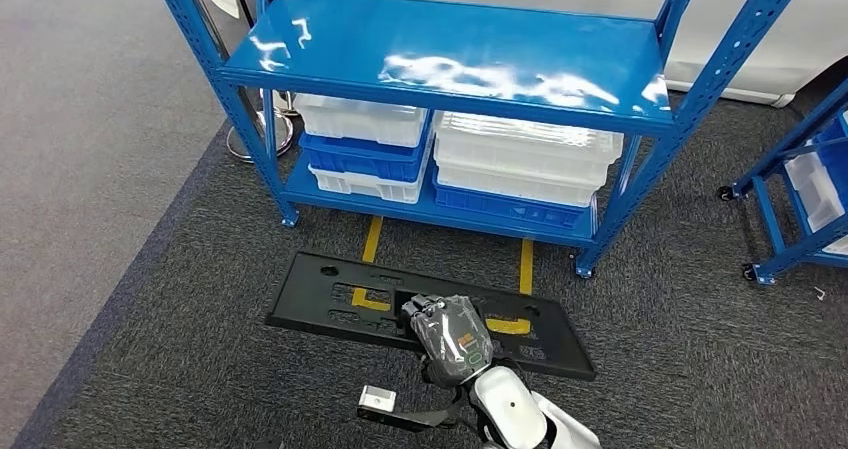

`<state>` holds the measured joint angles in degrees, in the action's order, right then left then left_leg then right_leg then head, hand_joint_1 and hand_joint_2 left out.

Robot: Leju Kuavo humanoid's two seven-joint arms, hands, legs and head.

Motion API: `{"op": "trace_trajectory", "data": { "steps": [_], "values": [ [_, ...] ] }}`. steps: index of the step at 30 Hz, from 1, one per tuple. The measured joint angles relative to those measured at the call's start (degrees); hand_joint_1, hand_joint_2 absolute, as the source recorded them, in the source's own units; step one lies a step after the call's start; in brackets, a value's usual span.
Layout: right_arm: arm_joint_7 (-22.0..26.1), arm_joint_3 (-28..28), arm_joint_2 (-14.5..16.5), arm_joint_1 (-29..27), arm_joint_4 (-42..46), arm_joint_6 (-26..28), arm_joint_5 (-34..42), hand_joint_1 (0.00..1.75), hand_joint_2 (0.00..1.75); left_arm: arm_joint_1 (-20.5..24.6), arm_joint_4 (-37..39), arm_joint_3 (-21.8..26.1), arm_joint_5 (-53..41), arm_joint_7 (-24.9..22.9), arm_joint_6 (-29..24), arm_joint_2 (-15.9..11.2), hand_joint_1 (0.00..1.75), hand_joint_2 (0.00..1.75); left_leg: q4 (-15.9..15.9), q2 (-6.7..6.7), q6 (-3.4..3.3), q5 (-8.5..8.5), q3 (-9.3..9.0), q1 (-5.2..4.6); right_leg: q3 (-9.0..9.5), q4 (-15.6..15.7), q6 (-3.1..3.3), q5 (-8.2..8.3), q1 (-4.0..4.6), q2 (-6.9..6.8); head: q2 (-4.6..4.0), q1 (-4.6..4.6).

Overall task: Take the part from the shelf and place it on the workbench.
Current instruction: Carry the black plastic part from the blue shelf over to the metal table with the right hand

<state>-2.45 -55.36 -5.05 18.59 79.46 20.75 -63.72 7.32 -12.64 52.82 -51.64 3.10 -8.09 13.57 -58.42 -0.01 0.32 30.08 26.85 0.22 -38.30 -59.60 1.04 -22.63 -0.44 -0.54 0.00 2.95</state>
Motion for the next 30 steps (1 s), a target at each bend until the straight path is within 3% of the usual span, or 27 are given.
{"op": "trace_trajectory", "data": {
  "steps": [2,3,4,6,8,9,10,11,13,15,17,19,21,23,24,25,26,28,30],
  "values": [
    [5.5,0.9,1.1,-1.5,1.4,-1.9,10.7,1.66,1.75,0.0,0.0,-0.1,-0.5,0.0,0.0,0.0,0.0,1.75,2.6,-0.03,-0.35,0.48,-1.06,-0.23,-0.08,0.5,-0.65,1.16,-0.06,-0.03,0.0,0.03],
    [8.5,1.5,1.7,-2.5,2.2,-3.6,17.1,1.66,1.75,0.0,0.0,-0.2,-0.8,-0.1,0.0,0.0,0.0,1.75,2.8,0.13,-0.67,-0.17,-0.74,-0.14,-0.18,0.6,-0.96,1.19,-0.1,0.03,0.0,0.02],
    [11.5,2.4,2.4,-3.8,3.1,-6.4,24.4,1.66,1.75,0.1,0.0,-0.4,-1.2,-0.4,0.1,0.0,0.0,1.75,3.1,0.25,-1.09,-0.84,-0.33,0.0,-0.45,0.1,-1.23,0.23,-0.08,0.14,0.0,0.04],
    [16.9,4.6,3.8,-6.4,4.5,-17.0,44.0,1.66,1.75,0.2,0.0,-1.0,-2.4,-1.7,0.1,0.1,0.0,1.75,3.2,0.5,-1.93,-2.27,1.0,0.26,-1.66,-4.2,-1.6,-5.02,-0.14,0.36,0.0,0.07],
    [20.6,6.5,4.5,-8.8,5.4,-30.8,67.1,1.66,1.75,0.3,0.0,-1.8,-3.2,-2.9,0.0,0.3,0.0,1.75,2.7,0.52,-2.27,-3.41,3.04,0.15,-3.11,-11.6,-1.84,-10.22,-0.21,0.43,0.0,0.09],
    [21.7,6.9,4.6,-9.7,5.8,-35.4,76.9,1.66,1.75,0.3,0.0,-2.1,-3.4,-3.1,0.0,0.4,0.0,1.75,2.3,0.56,-2.25,-3.88,4.14,0.12,-3.3,-14.5,-1.94,-10.75,-0.24,0.43,0.0,0.09],
    [22.5,7.2,4.7,-10.4,6.3,-38.0,84.7,1.66,1.75,0.3,0.0,-2.4,-3.5,-3.2,0.1,0.5,0.0,1.75,1.8,0.6,-2.19,-4.33,5.21,0.1,-2.83,-16.0,-2.0,-9.94,-0.27,0.43,0.0,0.09],
    [23.0,7.5,4.8,-10.7,6.7,-39.0,89.6,1.66,1.75,0.3,0.0,-2.6,-3.6,-3.3,0.1,0.6,0.0,1.75,1.4,0.66,-2.11,-4.75,6.17,0.13,-1.47,-15.5,-2.08,-8.31,-0.35,0.42,0.0,0.08],
    [23.4,8.3,5.0,-10.8,7.4,-39.0,91.2,1.66,1.75,0.3,0.0,-3.0,-3.7,-3.3,0.2,0.6,0.0,1.75,0.7,0.73,-1.78,-5.47,7.71,0.12,3.6,-10.1,-2.42,-6.2,-0.59,0.41,0.0,0.09],
    [23.4,8.8,5.2,-10.9,8.0,-39.4,85.8,1.66,1.75,0.4,0.0,-3.2,-3.7,-3.3,0.3,0.8,0.0,1.75,0.0,0.78,-1.23,-6.22,8.8,0.03,8.54,-2.8,-2.46,-7.26,-0.52,0.54,0.0,0.04],
    [23.3,8.8,5.3,-11.2,8.4,-40.1,81.8,1.66,1.75,0.4,0.0,-3.2,-3.5,-3.3,0.4,0.9,0.0,1.75,-0.1,0.78,-0.59,-7.35,9.55,0.0,9.83,0.6,-1.96,-8.04,-0.16,0.67,0.0,0.01],
    [23.4,8.9,5.4,-11.3,8.4,-40.5,81.1,1.66,1.75,0.4,0.0,-3.3,-3.3,-3.3,0.4,1.0,0.0,1.75,-0.3,0.65,0.06,-7.07,10.48,0.11,9.22,1.6,-1.2,-7.34,-0.46,0.57,0.01,-0.01],
    [23.4,8.9,5.6,-11.3,8.5,-40.9,81.1,1.66,1.75,0.2,0.0,-3.3,-3.1,-3.3,0.4,1.0,0.0,1.75,-3.8,0.51,0.64,-2.86,11.93,0.32,8.23,2.4,-0.23,-6.32,-0.82,0.41,0.01,-0.11],
    [23.4,8.9,5.7,-11.2,8.4,-41.5,81.3,1.66,1.75,0.2,0.0,-3.3,-2.8,-3.3,0.4,1.0,0.0,1.75,-10.8,0.47,1.16,2.33,13.38,0.52,6.71,2.2,0.22,-5.12,-0.71,0.25,0.0,-0.18],
    [23.4,8.9,5.8,-11.2,8.4,-41.8,81.4,1.66,1.75,0.3,0.0,-3.3,-2.6,-3.3,0.4,1.0,0.0,1.75,-13.9,0.47,1.41,3.4,13.64,0.59,5.97,2.1,0.19,-4.58,-0.69,0.13,0.0,-0.2],
    [23.4,8.9,5.8,-11.2,8.4,-42.1,81.4,1.66,1.75,0.3,0.0,-3.3,-2.5,-3.3,0.4,1.0,0.0,1.75,-15.6,0.46,1.62,3.09,13.22,0.68,5.17,1.9,0.11,-4.08,-0.71,0.01,0.0,-0.18],
    [23.4,8.9,5.8,-11.1,8.3,-42.2,81.5,1.66,1.75,0.3,0.0,-3.3,-2.4,-3.3,0.4,1.0,0.0,1.75,-15.4,0.47,1.78,1.73,12.0,0.79,4.36,1.6,-0.02,-3.64,-0.77,-0.09,0.0,-0.2],
    [23.4,8.9,6.0,-10.8,8.3,-42.5,81.6,1.66,1.75,0.4,0.0,-3.2,-2.0,-3.3,0.3,1.0,0.0,1.75,-9.7,0.42,2.02,-1.21,7.23,1.14,2.81,0.8,-0.5,-2.94,-0.94,-0.11,0.0,-0.2],
    [23.5,8.9,6.3,-10.4,8.3,-42.9,81.8,1.66,1.75,0.6,0.0,-3.2,-1.6,-3.2,0.2,1.1,0.0,1.75,-2.2,0.02,1.87,-0.77,2.4,1.13,1.68,0.1,-1.22,-2.23,-0.85,-0.06,0.0,-0.18]
  ]
}}
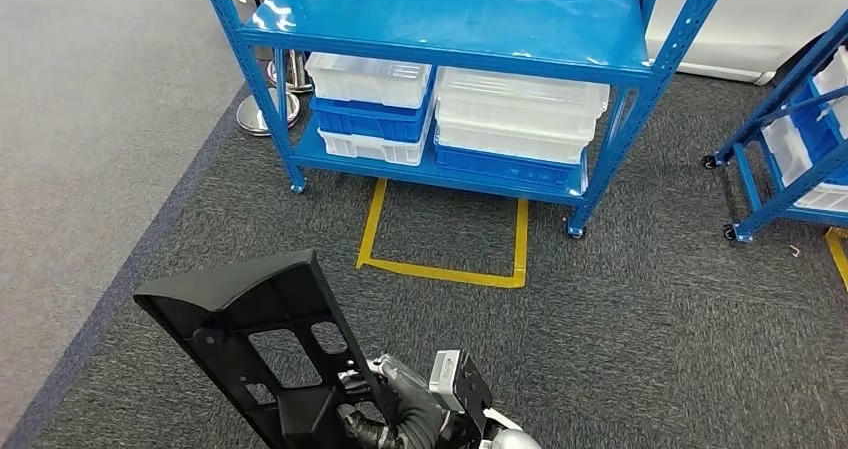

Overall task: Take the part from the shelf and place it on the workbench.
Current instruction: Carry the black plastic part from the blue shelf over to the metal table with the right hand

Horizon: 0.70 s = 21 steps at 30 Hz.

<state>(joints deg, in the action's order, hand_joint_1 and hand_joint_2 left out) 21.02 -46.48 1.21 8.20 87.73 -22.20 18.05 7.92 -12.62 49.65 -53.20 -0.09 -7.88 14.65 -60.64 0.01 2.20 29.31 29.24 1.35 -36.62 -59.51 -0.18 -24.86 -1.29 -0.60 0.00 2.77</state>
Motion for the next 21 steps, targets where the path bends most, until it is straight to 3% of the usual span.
{"op": "trace_trajectory", "data": {
  "steps": [2,4,5,6,8,9,10,11,13,15,16,17,19,21],
  "values": [
    [0.1,0.0,0.3,0.5,0.0,-0.5,0.3,1.66,1.75,0.2,0.0,0.2,0.5,0.1,0.0,0.1,0.0,1.75,3.1,-0.37,-0.8,1.1,-1.45,-0.3,-0.54,0.0,-0.8,1.07,0.16,-0.03,0.0,0.04],
    [0.2,0.0,0.5,0.8,-0.2,-0.8,0.5,1.66,1.75,0.2,0.0,0.3,0.9,0.1,-0.1,0.2,0.0,1.75,3.3,-0.2,-2.1,0.27,-0.57,-0.27,-0.96,0.0,-1.53,1.29,0.12,0.0,0.0,0.08],
    [0.2,0.0,0.5,0.9,-0.3,-1.0,0.6,1.66,1.75,0.3,0.0,0.3,1.1,0.1,-0.1,0.2,0.0,1.75,3.5,-0.05,-2.78,-0.34,-0.04,-0.24,-1.43,-0.9,-1.75,-0.09,0.1,0.07,0.0,0.12],
    [0.2,0.0,0.5,1.0,-0.4,-1.1,0.6,1.66,1.75,0.3,0.0,0.4,1.2,0.1,-0.2,0.3,0.0,1.75,3.6,0.11,-3.42,-1.0,0.64,-0.23,-2.17,-3.0,-1.85,-2.49,0.06,0.14,0.0,0.14],
    [0.4,0.0,0.6,1.3,-0.7,-1.3,0.6,1.66,1.75,0.4,0.0,0.4,1.3,0.4,-0.2,0.3,0.0,1.75,3.6,0.29,-4.19,-2.24,2.15,-0.51,-3.99,-9.9,-1.84,-8.22,0.07,0.3,0.0,0.16],
    [0.6,0.0,0.6,1.3,-0.8,-1.3,0.5,1.66,1.75,0.3,0.0,0.4,1.3,0.7,-0.2,0.3,0.0,1.75,3.5,0.35,-4.35,-2.82,2.95,-0.7,-4.59,-13.3,-1.82,-9.75,0.11,0.36,0.0,0.16],
    [0.9,0.0,0.6,1.3,-0.9,-1.2,0.3,1.66,1.75,0.1,0.0,0.4,1.3,1.2,-0.3,0.3,0.0,1.75,3.5,0.42,-4.41,-3.37,3.71,-0.92,-4.55,-15.5,-1.73,-9.87,0.18,0.4,0.0,0.15],
    [1.1,0.0,0.6,1.3,-0.9,-1.2,0.1,1.66,1.75,-0.3,0.0,0.4,1.3,1.8,-0.3,0.2,0.0,1.75,3.4,0.48,-4.44,-3.88,4.44,-1.15,-3.61,-15.9,-1.5,-8.81,0.31,0.4,0.0,0.14],
    [1.4,0.0,0.6,1.3,-0.9,-1.2,-0.3,1.66,1.75,-0.9,0.0,0.4,1.3,2.5,-0.5,0.3,0.0,1.75,3.3,0.54,-4.43,-4.77,5.6,-1.55,0.96,-11.0,-0.54,-5.73,0.73,0.42,0.0,0.13],
    [1.6,0.0,0.7,1.4,-0.9,-1.3,-0.5,1.66,1.75,-1.3,0.0,0.4,1.3,2.7,-0.7,0.4,0.0,1.75,3.1,0.51,-4.19,-5.48,6.32,-1.82,7.1,-2.3,0.68,-5.49,1.41,0.31,0.0,0.12],
    [1.7,0.0,0.7,1.5,-0.8,-1.3,-0.6,1.66,1.75,-1.4,0.0,0.4,1.3,2.8,-0.8,0.5,0.0,1.75,3.0,0.52,-3.94,-5.86,6.52,-1.81,9.07,0.8,1.03,-6.04,1.72,0.25,0.0,0.13],
    [1.8,0.0,0.8,1.5,-0.8,-1.3,-0.6,1.66,1.75,-1.5,0.0,0.4,1.3,2.8,-0.9,0.6,0.0,1.75,3.0,0.55,-3.61,-6.25,6.67,-1.77,10.17,2.8,1.2,-6.55,1.97,0.2,0.0,0.12],
    [1.9,0.0,0.8,1.6,-0.7,-1.3,-0.7,1.66,1.75,-1.5,0.0,0.4,1.3,2.8,-1.0,0.7,0.0,1.75,3.0,0.52,-2.96,-6.72,6.96,-1.67,10.01,3.7,1.37,-6.0,1.82,0.12,0.0,0.14],
    [1.9,0.0,1.0,1.6,-0.7,-1.3,-0.8,1.66,1.75,-1.6,0.0,0.4,1.3,2.8,-1.0,0.7,0.0,1.75,0.9,0.32,-2.3,-4.49,7.99,-1.62,9.34,4.2,1.88,-4.94,1.32,-0.03,0.0,0.06]
  ]
}}
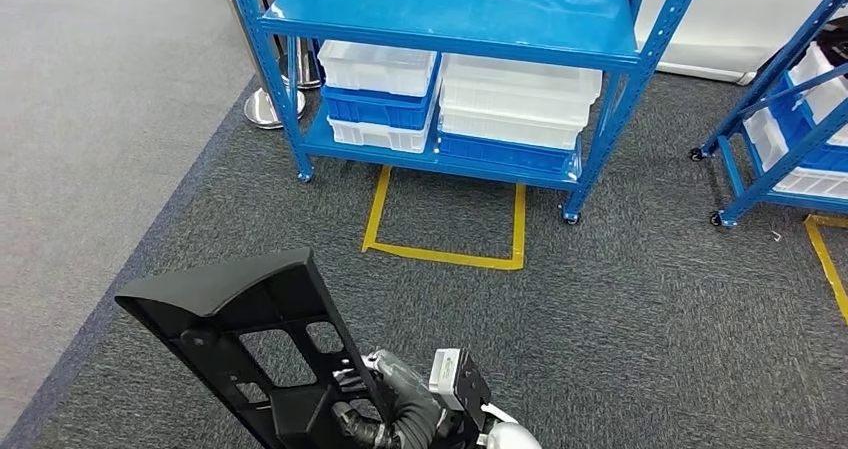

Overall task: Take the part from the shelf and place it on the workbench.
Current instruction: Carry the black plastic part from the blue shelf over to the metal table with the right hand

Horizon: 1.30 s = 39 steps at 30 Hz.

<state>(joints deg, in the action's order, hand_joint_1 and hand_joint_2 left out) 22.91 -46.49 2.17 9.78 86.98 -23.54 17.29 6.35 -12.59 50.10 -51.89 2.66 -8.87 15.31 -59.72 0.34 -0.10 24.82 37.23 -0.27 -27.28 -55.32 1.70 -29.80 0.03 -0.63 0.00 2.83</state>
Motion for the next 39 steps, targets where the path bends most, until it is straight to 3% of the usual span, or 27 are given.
{"op": "trace_trajectory", "data": {
  "steps": [2,3,4,5,6,8,10,14,16,18,19,20,21,23,25,27,29,31,33,35,36,37,39],
  "values": [
    [0.1,0.0,0.2,0.0,0.0,0.0,0.0,1.66,1.75,0.0,0.0,0.0,0.0,-0.1,0.0,0.0,0.0,1.75,-6.2,-0.11,0.77,4.89,2.11,0.37,-1.02,-0.1,0.33,0.82,-0.2,-0.11,0.0,-0.1],
    [0.1,0.0,0.3,0.0,0.0,0.0,-0.1,1.66,1.75,-0.1,0.0,0.0,0.0,-0.1,0.0,0.0,0.0,1.75,-9.9,-0.1,1.14,6.76,3.1,0.61,-1.6,-0.2,0.32,1.13,-0.22,-0.18,0.0,-0.11],
    [0.1,0.0,0.3,0.0,0.0,0.0,-0.1,1.66,1.75,-0.1,0.0,0.0,0.0,-0.1,0.0,-0.1,0.0,1.75,-12.6,-0.09,1.47,7.53,3.59,0.83,-2.17,-0.5,0.23,1.38,-0.26,-0.22,0.0,-0.11],
    [0.1,0.0,0.3,0.0,0.0,0.0,-0.3,1.66,1.75,-0.1,0.0,0.0,0.0,-0.1,0.0,-0.1,0.0,1.75,-13.3,-0.08,1.76,7.09,3.17,1.04,-2.75,-0.8,0.12,1.57,-0.32,-0.26,0.0,-0.11],
    [0.2,0.0,0.3,0.0,0.0,0.0,-0.4,1.66,1.75,-0.1,0.0,0.0,-0.1,-0.1,0.0,-0.1,0.0,1.75,-11.9,-0.07,1.98,5.8,1.68,1.25,-3.26,-1.3,-0.01,1.68,-0.42,-0.26,0.0,-0.12],
    [0.3,0.0,0.4,0.0,0.0,0.0,-0.6,1.66,1.75,-0.1,0.0,0.0,-0.1,-0.1,0.0,-0.2,0.0,1.75,-4.5,-0.1,2.28,3.67,-3.53,1.58,-4.16,-2.3,-0.4,1.69,-0.57,-0.22,0.0,-0.13],
    [0.3,0.0,0.5,0.1,0.0,0.0,-0.8,1.66,1.75,0.0,0.0,0.0,-0.2,-0.1,0.0,-0.2,0.0,1.75,0.8,-0.24,1.85,3.47,-6.73,1.48,-4.85,-3.0,-1.03,1.78,-0.46,-0.16,0.0,-0.1],
    [0.8,0.0,0.6,0.2,0.3,0.1,-1.7,1.66,1.75,-0.2,0.0,0.0,-0.4,0.1,0.1,-0.2,0.0,1.75,1.9,-0.22,-0.06,3.2,-6.46,1.43,-5.58,-3.9,-2.35,1.66,-0.37,0.03,0.0,-0.04],
    [1.0,0.0,0.6,0.2,0.5,0.2,-2.0,1.66,1.75,-0.2,0.0,0.0,-0.5,0.3,0.2,-0.2,0.0,1.75,2.3,-0.08,-1.13,2.59,-6.08,1.53,-7.43,-8.0,-2.74,-1.31,-0.53,0.25,0.0,-0.02],
    [1.1,0.0,0.6,0.1,0.6,0.3,-2.5,1.66,1.75,-0.2,0.0,0.0,-0.5,0.4,0.2,-0.2,0.0,1.75,2.2,-0.01,-1.68,2.19,-5.41,1.36,-10.68,-15.5,-3.01,-5.22,-0.63,0.41,0.0,-0.03],
    [1.1,0.0,0.5,0.1,0.6,0.5,-2.7,1.66,1.75,-0.2,0.0,0.0,-0.5,0.4,0.2,-0.2,0.0,1.75,2.1,0.02,-1.77,2.04,-5.09,1.29,-11.83,-18.4,-3.09,-6.18,-0.68,0.43,0.0,-0.03],
    [1.1,0.0,0.4,0.1,0.6,0.6,-3.0,1.66,1.75,-0.3,0.0,0.0,-0.6,0.4,0.2,-0.2,0.0,1.75,2.0,0.03,-1.79,1.92,-4.83,1.25,-12.07,-19.4,-3.1,-6.08,-0.71,0.43,0.0,-0.04],
    [1.2,0.0,0.4,0.0,0.6,0.8,-3.3,1.66,1.75,-0.3,0.0,0.0,-0.6,0.4,0.2,-0.2,0.0,1.75,1.8,0.03,-1.75,1.84,-4.61,1.23,-11.12,-18.0,-3.04,-4.9,-0.73,0.43,0.0,-0.03],
    [1.2,0.0,0.3,0.1,0.7,1.0,-3.6,1.66,1.75,-0.3,0.0,0.0,-0.6,0.5,0.2,-0.1,0.0,1.75,1.4,0.0,-1.61,1.78,-4.34,1.22,-7.07,-10.8,-2.69,-1.55,-0.73,0.43,0.0,-0.02],
    [1.3,0.0,0.3,0.1,1.0,1.0,-3.9,1.66,1.75,-0.2,0.0,0.0,-0.6,0.4,0.3,-0.1,0.0,1.75,1.1,-0.06,-1.11,1.66,-3.96,1.05,-4.15,-4.9,-2.3,0.12,-0.48,0.43,0.0,-0.04],
    [1.5,0.0,0.3,0.2,1.3,1.3,-4.6,1.66,1.75,-0.1,0.0,0.0,-0.6,0.3,0.5,-0.1,0.0,1.75,1.0,-0.13,-0.34,1.33,-3.58,0.9,-3.86,-3.6,-1.98,0.39,-0.16,0.48,0.0,-0.08],
    [1.7,0.0,0.3,0.2,1.5,1.8,-5.5,1.66,1.75,0.0,0.0,0.0,-0.6,0.3,0.7,-0.1,0.0,1.75,0.9,-0.28,0.31,1.35,-3.33,0.96,-3.99,-3.2,-1.33,0.95,-0.37,0.25,0.0,-0.07],
    [2.0,0.0,0.3,0.2,1.6,2.2,-6.2,1.66,1.75,-0.1,0.0,0.0,-0.5,0.6,1.0,-0.2,0.0,1.75,-2.0,-0.4,0.9,3.57,-2.07,1.08,-4.08,-2.7,-0.6,1.5,-0.67,-0.29,0.0,-0.1],
    [2.3,0.0,0.3,0.1,1.7,2.4,-6.7,1.66,1.75,-0.5,0.0,0.0,-0.5,0.7,1.4,-0.3,0.0,1.75,-8.7,-0.39,1.43,7.55,0.74,1.17,-4.4,-2.7,-0.27,1.71,-0.62,-0.92,0.0,-0.14],
    [2.6,0.0,0.1,-0.1,1.8,2.5,-7.1,1.66,1.75,-0.8,0.0,0.0,-0.6,0.7,1.8,-0.7,0.0,1.75,-13.9,-0.36,1.72,9.44,2.62,1.2,-4.74,-2.9,-0.2,1.76,-0.51,-1.63,0.0,-0.14],
    [2.7,0.0,0.1,-0.2,1.9,2.6,-7.2,1.66,1.75,-1.0,0.0,0.0,-0.6,0.5,2.0,-0.9,0.0,1.75,-13.8,-0.32,1.75,8.83,2.24,1.2,-4.84,-3.0,-0.2,1.74,-0.48,-1.97,0.0,-0.14],
    [2.8,0.0,0.0,-0.3,2.0,2.7,-7.3,1.66,1.75,-1.3,0.0,0.0,-0.7,0.4,2.1,-1.1,0.0,1.75,-11.5,-0.14,1.67,7.31,0.81,1.2,-4.9,-3.2,-0.23,1.7,-0.47,-2.3,0.0,-0.15],
    [3.1,0.0,0.0,-0.3,2.4,2.9,-7.6,1.66,1.75,-1.6,0.0,0.0,-0.9,0.1,2.3,-1.3,0.0,1.75,-3.7,1.49,1.28,4.07,-3.31,0.95,-4.93,-3.5,-0.43,1.53,-0.26,-3.0,0.0,-0.15]
  ]
}}
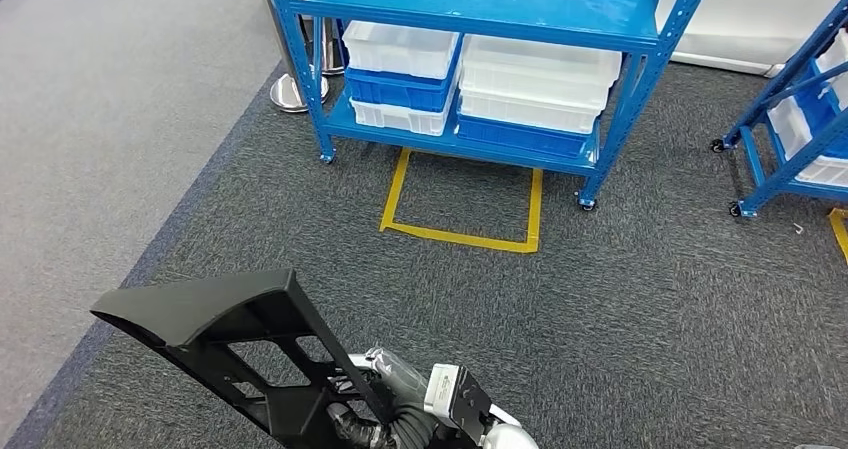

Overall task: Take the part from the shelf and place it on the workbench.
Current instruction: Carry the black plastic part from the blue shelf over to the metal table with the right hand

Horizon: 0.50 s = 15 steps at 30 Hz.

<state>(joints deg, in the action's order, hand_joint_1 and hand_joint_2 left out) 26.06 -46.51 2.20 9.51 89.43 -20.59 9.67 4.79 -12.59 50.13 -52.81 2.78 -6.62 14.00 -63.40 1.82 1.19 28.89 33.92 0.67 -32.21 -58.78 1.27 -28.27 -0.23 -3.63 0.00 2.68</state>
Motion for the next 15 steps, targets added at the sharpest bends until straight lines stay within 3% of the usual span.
{"op": "trace_trajectory", "data": {
  "steps": [2,4,6,7,9,11,12,13,14,15],
  "values": [
    [0.2,0.0,-0.1,0.0,0.5,0.1,-0.3,1.66,1.75,0.0,0.0,0.0,-0.2,-0.2,0.1,-0.1,0.0,1.75,4.6,1.35,-0.67,-1.17,-2.07,-0.38,-0.1,-0.2,-0.4,-0.06,0.37,-0.78,0.0,0.05],
    [0.3,0.0,-0.1,0.1,0.9,0.2,-0.6,1.66,1.75,0.0,0.0,0.0,-0.2,-0.6,0.2,-0.1,0.0,1.75,5.0,0.75,-1.35,-1.25,-1.88,-0.46,-0.11,-0.2,-0.78,0.0,0.57,-1.7,0.0,0.1],
    [0.3,-0.1,-0.1,0.1,1.2,0.2,-0.8,1.66,1.75,-0.2,0.0,0.0,-0.3,-0.8,0.3,-0.1,0.0,1.75,5.4,-0.18,-2.13,-1.69,-1.8,-0.18,-0.3,-1.1,-1.32,-0.96,0.38,-0.97,0.0,0.1],
    [0.4,-0.1,-0.2,0.2,1.3,0.2,-0.8,1.66,1.75,-0.2,0.0,0.0,-0.3,-0.9,0.4,-0.1,0.0,1.75,5.6,-0.6,-2.55,-1.95,-1.75,-0.03,-0.95,-2.7,-1.59,-2.27,0.23,0.16,0.0,0.1],
    [0.5,-0.1,-0.3,0.1,1.5,0.2,-0.9,1.66,1.75,-0.2,0.0,0.0,-0.3,-0.9,0.4,-0.1,0.0,1.75,5.7,-1.51,-3.07,-2.29,-1.45,0.0,-3.87,-9.4,-1.92,-6.22,-0.04,2.59,0.0,0.1],
    [0.6,-0.1,-0.5,0.0,1.5,0.2,-1.0,1.66,1.75,-0.2,0.0,0.0,-0.3,-0.9,0.5,-0.1,0.0,1.75,5.5,-2.65,-3.23,-2.44,-1.1,-0.02,-6.64,-15.6,-2.03,-8.44,-0.13,3.27,0.0,0.1],
    [0.6,-0.1,-0.6,0.0,1.5,0.2,-1.0,1.66,1.75,-0.2,0.0,0.0,-0.3,-1.0,0.5,-0.2,0.0,1.75,5.4,-3.31,-3.23,-2.47,-0.98,-0.02,-6.76,-15.9,-2.02,-7.85,-0.18,3.35,0.0,0.1],
    [0.6,-0.1,-0.7,0.0,1.5,0.3,-1.1,1.66,1.75,-0.2,0.0,0.0,-0.3,-1.0,0.5,-0.2,0.0,1.75,5.2,-3.98,-3.19,-2.46,-0.92,-0.02,-5.89,-14.2,-1.98,-6.34,-0.27,3.46,0.0,0.1],
    [0.7,-0.1,-0.7,0.0,1.5,0.3,-1.1,1.66,1.75,-0.2,0.0,0.0,-0.4,-1.1,0.5,-0.2,0.0,1.75,5.0,-4.66,-3.12,-2.43,-0.89,-0.01,-4.18,-10.8,-1.89,-4.21,-0.4,3.85,0.0,0.1],
    [0.8,-0.1,-0.7,0.0,1.5,0.5,-1.2,1.66,1.75,-0.2,0.0,0.0,-0.6,-1.1,0.5,-0.2,0.0,1.75,4.8,-5.3,-2.93,-2.39,-0.77,-0.03,-2.33,-7.0,-1.78,-2.66,-0.59,5.14,0.0,0.1]
  ]
}}
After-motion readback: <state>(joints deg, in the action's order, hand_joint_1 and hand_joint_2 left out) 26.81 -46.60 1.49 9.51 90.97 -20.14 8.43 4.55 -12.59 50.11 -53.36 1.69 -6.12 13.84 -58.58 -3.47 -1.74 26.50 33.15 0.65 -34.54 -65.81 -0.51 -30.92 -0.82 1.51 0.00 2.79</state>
